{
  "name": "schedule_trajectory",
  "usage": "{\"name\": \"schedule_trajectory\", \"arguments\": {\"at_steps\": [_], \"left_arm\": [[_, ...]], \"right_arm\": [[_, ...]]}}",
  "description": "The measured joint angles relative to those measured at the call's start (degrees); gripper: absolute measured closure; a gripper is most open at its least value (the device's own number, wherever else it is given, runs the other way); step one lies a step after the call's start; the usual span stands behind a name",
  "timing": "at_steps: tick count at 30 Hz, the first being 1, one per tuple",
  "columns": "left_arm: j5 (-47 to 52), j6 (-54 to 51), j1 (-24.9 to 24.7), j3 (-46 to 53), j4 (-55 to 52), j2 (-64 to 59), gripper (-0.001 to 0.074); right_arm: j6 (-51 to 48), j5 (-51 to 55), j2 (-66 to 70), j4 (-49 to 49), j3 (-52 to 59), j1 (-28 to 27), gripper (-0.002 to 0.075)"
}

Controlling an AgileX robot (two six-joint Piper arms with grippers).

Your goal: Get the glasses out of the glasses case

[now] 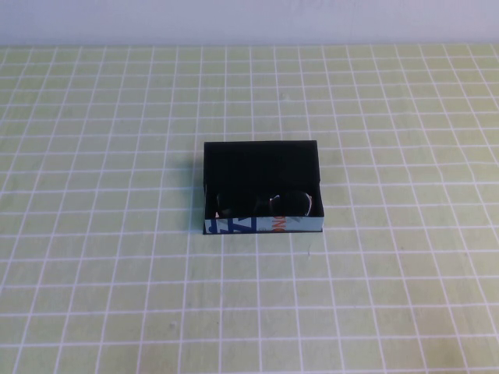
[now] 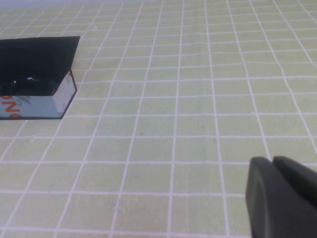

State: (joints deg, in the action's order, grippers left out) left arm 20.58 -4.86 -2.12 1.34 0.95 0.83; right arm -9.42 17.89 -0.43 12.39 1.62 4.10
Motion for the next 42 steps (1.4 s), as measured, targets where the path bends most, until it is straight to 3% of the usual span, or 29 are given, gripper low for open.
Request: {"name": "schedule_trajectory", "arguments": {"at_steps": [28,42], "left_arm": [[0.00,0.00,0.00,0.00,0.00,0.00,0.0739],[0.00,0.00,0.00,0.00,0.00,0.00,0.0739]], "right_arm": [[0.00,-0.58,0.00,0.38,0.00,0.00,0.0743],[0.00,-10.00,0.00,40.60,0.00,0.00,0.0743]]}}
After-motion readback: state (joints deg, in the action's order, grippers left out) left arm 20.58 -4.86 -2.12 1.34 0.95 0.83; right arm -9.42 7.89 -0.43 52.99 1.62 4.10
